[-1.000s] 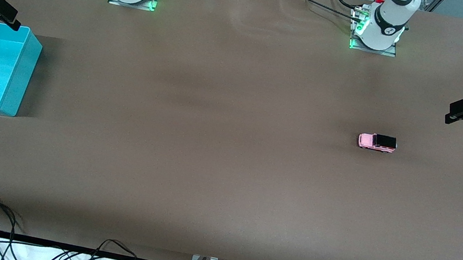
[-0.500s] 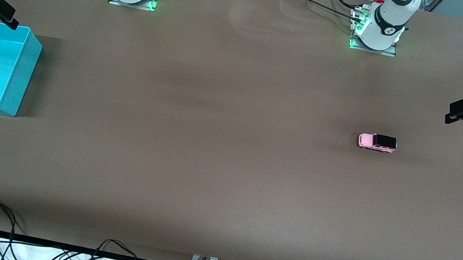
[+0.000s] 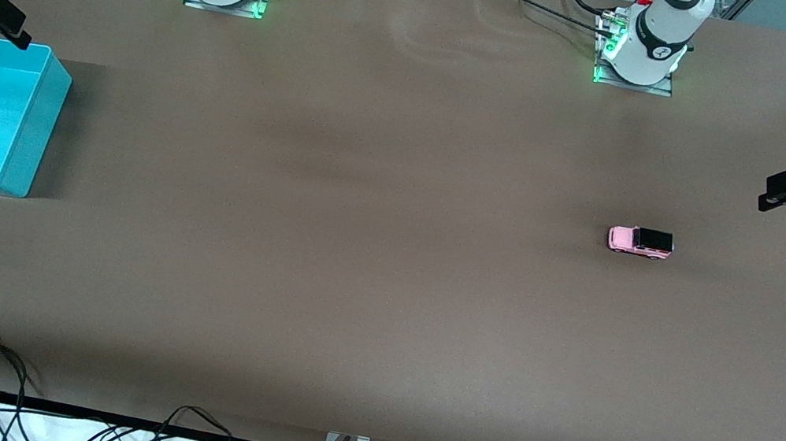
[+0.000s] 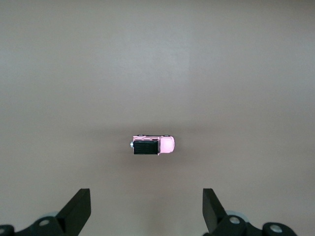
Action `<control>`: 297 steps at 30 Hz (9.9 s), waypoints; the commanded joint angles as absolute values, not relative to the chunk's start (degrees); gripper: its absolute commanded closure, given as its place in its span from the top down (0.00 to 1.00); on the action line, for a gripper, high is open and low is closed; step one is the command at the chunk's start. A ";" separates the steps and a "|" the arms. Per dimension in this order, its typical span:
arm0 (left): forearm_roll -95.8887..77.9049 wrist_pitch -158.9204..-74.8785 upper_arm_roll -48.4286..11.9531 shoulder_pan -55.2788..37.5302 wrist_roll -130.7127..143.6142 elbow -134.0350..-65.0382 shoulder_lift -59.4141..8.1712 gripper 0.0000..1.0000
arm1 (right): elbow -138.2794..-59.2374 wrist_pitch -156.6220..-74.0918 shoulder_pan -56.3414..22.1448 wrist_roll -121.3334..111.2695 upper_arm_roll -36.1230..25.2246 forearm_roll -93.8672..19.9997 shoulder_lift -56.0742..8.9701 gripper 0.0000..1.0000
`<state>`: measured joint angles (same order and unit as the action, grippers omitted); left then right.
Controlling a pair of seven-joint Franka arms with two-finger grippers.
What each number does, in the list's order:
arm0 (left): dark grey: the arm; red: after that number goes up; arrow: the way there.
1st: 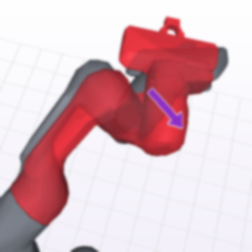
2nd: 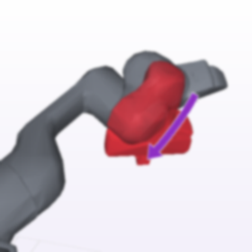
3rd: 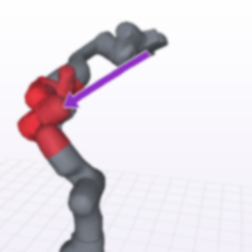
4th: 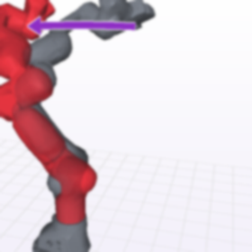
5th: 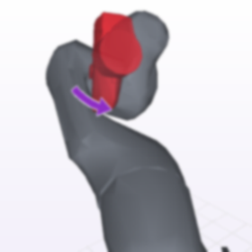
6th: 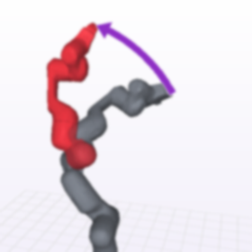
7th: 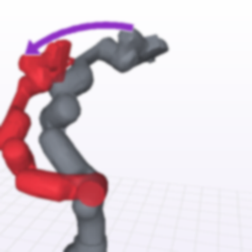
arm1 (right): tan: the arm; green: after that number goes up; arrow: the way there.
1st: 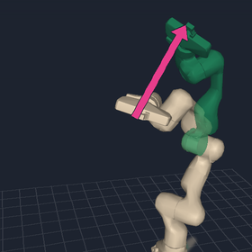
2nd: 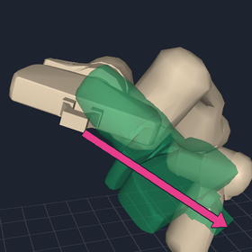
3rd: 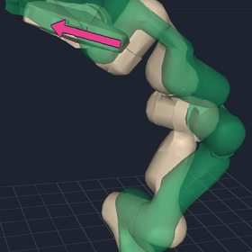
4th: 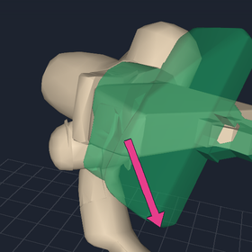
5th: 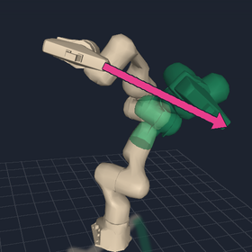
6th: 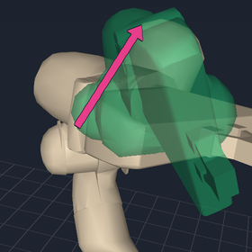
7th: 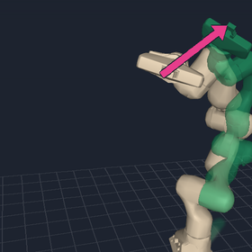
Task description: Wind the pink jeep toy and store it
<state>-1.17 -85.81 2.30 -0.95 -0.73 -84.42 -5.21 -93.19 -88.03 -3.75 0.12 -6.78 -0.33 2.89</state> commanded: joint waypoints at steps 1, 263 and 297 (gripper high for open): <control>-2.81 -88.68 2.37 0.79 -1.76 -86.48 -4.57 1.00 | -93.60 -87.28 -3.60 -1.14 -7.03 -1.23 3.96 1.00; 20.04 -150.21 1.14 23.64 81.65 -125.86 -28.74 0.27 | -88.68 -79.54 -3.69 0.18 -4.92 -1.14 -0.53 1.00; 18.99 -127.71 1.49 10.29 79.72 -124.10 -7.74 1.00 | -88.77 -81.12 -3.52 1.58 -4.92 -0.35 -1.41 1.00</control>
